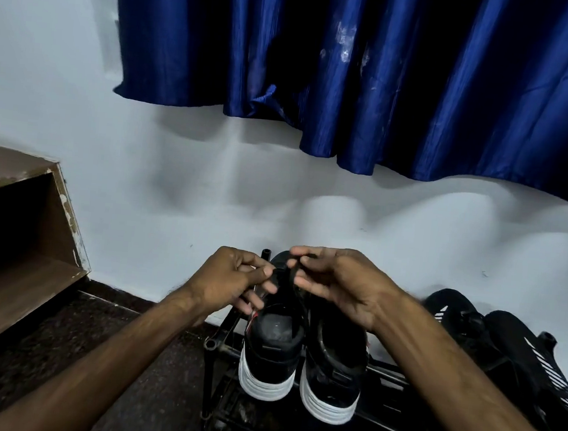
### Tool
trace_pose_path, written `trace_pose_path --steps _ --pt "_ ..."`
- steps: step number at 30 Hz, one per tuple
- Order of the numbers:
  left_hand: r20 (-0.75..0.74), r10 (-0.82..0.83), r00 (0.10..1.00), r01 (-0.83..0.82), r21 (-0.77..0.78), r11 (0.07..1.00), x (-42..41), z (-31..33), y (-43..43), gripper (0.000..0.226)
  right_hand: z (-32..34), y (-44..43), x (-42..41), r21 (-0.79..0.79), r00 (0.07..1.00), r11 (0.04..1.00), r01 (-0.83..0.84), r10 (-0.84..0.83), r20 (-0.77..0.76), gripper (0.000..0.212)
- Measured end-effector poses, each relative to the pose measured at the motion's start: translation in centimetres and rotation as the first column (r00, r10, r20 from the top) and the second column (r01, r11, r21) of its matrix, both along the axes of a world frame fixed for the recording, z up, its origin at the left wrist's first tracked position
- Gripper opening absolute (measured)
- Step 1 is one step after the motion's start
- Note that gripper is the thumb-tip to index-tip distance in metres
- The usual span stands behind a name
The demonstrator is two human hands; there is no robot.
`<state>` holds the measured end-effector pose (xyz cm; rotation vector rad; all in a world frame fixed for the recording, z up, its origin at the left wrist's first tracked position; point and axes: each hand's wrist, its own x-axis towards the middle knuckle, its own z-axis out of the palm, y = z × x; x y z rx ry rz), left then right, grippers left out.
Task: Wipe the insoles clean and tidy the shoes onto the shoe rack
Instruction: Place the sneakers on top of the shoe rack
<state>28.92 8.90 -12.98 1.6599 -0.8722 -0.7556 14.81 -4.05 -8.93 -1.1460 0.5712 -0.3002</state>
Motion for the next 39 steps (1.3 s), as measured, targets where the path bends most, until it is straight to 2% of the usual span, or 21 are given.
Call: trace_pose_path --steps 2,3,4,5,6,7,8,9,12,15,18,22,25,26,28,29,31,33,35,37,39 --pt "-0.039 -0.004 0.999 0.003 -0.016 1.0 -0.2 0.1 0.1 0.018 -0.3 0.4 0.4 0.225 0.992 0.974 0.041 -0.068 0.111 0.017" --pt "-0.061 0.005 0.998 -0.006 -0.025 1.0 -0.2 0.1 0.1 0.018 -0.8 0.6 0.6 0.23 0.986 0.971 0.064 -0.097 0.135 0.016" --pt "-0.085 0.013 0.996 -0.016 -0.035 0.999 -0.1 0.1 0.1 0.018 -1.4 1.0 0.7 0.114 0.988 0.99 0.082 -0.096 0.125 0.016" --pt "-0.1 0.012 0.995 -0.016 -0.039 0.999 -0.1 0.0 0.1 0.018 -2.1 1.3 0.5 -0.171 0.995 0.981 0.091 -0.082 0.059 0.014" --pt "-0.099 0.002 0.995 -0.006 -0.037 0.999 -0.1 0.0 0.2 0.017 -2.8 1.5 0.3 -0.584 0.993 0.811 0.036 -0.093 -0.068 0.012" --pt "-0.094 -0.016 0.995 0.014 -0.027 1.0 -0.2 -0.2 0.2 0.017 -3.6 1.7 0.2 -0.877 0.968 0.469 -0.105 -0.155 -0.199 0.011" --pt "-0.096 -0.039 0.995 0.037 -0.016 0.999 -0.3 -0.4 0.3 0.02 -4.2 1.9 0.2 -0.955 0.931 0.16 -0.251 -0.23 -0.283 0.013" --pt "-0.105 -0.062 0.993 0.061 -0.012 0.998 -0.5 -0.7 0.2 0.023 -4.5 2.0 0.0 -0.943 0.904 -0.008 -0.334 -0.285 -0.318 0.021" --pt "-0.046 -0.066 0.997 0.065 -0.011 0.998 -0.8 -1.2 -0.1 0.029 -4.8 2.0 0.2 -0.92 0.895 -0.139 -0.366 -0.323 -0.307 0.028" --pt "0.176 -0.004 0.984 0.001 0.017 1.0 -0.9 -1.4 -0.2 0.025 -4.4 1.0 0.2 -0.888 0.882 -0.078 -0.452 -0.188 -0.432 0.019" --pt "0.287 -0.084 0.954 0.07 0.06 0.996 -0.9 -1.2 -0.3 0.011 -4.0 -0.3 -0.2 -0.829 0.829 -0.032 -0.558 -0.004 -0.559 0.019" --pt "0.408 -0.206 0.89 0.153 0.16 0.975 -0.2 -1.2 -0.1 0.015 -2.6 -1.6 -2.0 -0.923 0.92 0.024 -0.384 -0.069 -0.385 0.011" --pt "0.61 -0.249 0.752 0.142 0.219 0.965 -0.5 -0.9 -0.1 0.019 -2.6 -0.7 -3.3 -0.843 0.843 0.183 -0.505 -0.105 -0.528 0.026" --pt "0.71 -0.269 0.651 0.119 0.254 0.96 -0.7 -0.7 -0.2 0.02 -2.9 -0.2 -3.5 -0.793 0.798 0.229 -0.565 -0.091 -0.595 0.031" --pt "0.849 -0.327 0.416 0.065 0.331 0.942 -1.2 -0.4 -0.3 0.018 -3.5 0.3 -3.5 -0.773 0.776 0.217 -0.597 -0.091 -0.625 0.028" --pt "0.859 -0.346 0.378 0.057 0.352 0.934 -1.4 -0.5 -0.4 0.016 -3.5 0.5 -3.4 -0.788 0.784 0.178 -0.589 -0.112 -0.611 0.025" --pt "0.832 -0.396 0.388 0.067 0.403 0.913 -1.3 -0.9 -0.4 0.013 -3.2 0.9 -3.2 -0.798 0.787 0.121 -0.59 -0.133 -0.602 0.021" --pt "0.809 -0.43 0.4 0.089 0.433 0.897 -1.0 -0.9 -0.3 0.014 -2.6 0.9 -3.2 -0.78 0.775 0.139 -0.61 -0.099 -0.624 0.019" --pt "0.797 -0.406 0.448 0.088 0.412 0.907 -0.3 -0.4 0.1 0.02 -1.9 0.7 -3.1 -0.808 0.83 0.252 -0.532 -0.032 -0.557 0.019" --pt "0.789 -0.324 0.522 0.054 0.349 0.936 0.4 0.2 0.5 0.021 -1.7 0.6 -2.6 -0.822 0.936 0.496 -0.279 -0.048 -0.347 0.016" --pt "0.793 -0.226 0.566 0.0 0.274 0.962 0.8 0.5 0.9 0.013 -2.0 0.9 -1.8 -0.71 0.985 0.702 -0.047 -0.088 -0.152 0.015"
